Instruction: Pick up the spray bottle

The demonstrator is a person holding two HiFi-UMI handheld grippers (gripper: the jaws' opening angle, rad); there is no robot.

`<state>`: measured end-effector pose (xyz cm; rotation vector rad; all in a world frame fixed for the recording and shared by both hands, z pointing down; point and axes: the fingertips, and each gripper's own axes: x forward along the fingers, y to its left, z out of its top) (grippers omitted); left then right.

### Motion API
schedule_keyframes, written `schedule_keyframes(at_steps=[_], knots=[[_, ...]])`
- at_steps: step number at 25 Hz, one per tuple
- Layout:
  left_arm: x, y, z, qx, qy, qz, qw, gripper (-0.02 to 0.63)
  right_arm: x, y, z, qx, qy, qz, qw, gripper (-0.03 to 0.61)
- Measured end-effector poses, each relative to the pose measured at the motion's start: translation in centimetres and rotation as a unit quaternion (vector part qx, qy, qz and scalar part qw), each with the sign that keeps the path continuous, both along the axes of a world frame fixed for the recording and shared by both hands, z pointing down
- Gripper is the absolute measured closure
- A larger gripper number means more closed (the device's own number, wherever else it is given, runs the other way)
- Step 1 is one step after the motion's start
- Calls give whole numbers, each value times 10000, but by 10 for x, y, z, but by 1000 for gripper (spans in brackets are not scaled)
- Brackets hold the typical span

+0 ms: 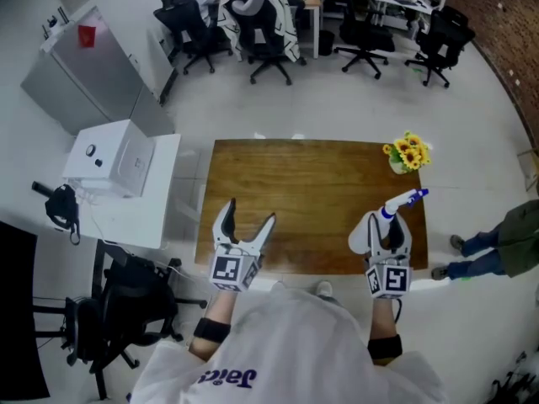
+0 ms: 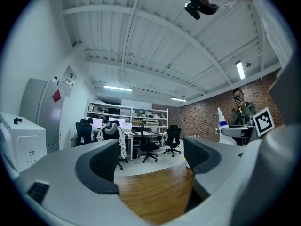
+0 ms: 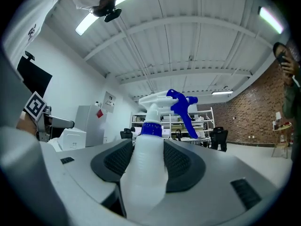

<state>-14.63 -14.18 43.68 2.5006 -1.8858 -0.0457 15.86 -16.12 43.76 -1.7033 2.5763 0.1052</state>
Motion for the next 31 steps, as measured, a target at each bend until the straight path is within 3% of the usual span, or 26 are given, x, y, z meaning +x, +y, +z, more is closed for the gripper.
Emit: schedule_keyframes(at_steps=[31], knots=[[0,13,15,-113,-23,-228,9997,179,-8,7,24,-148,170,26,9997,365]])
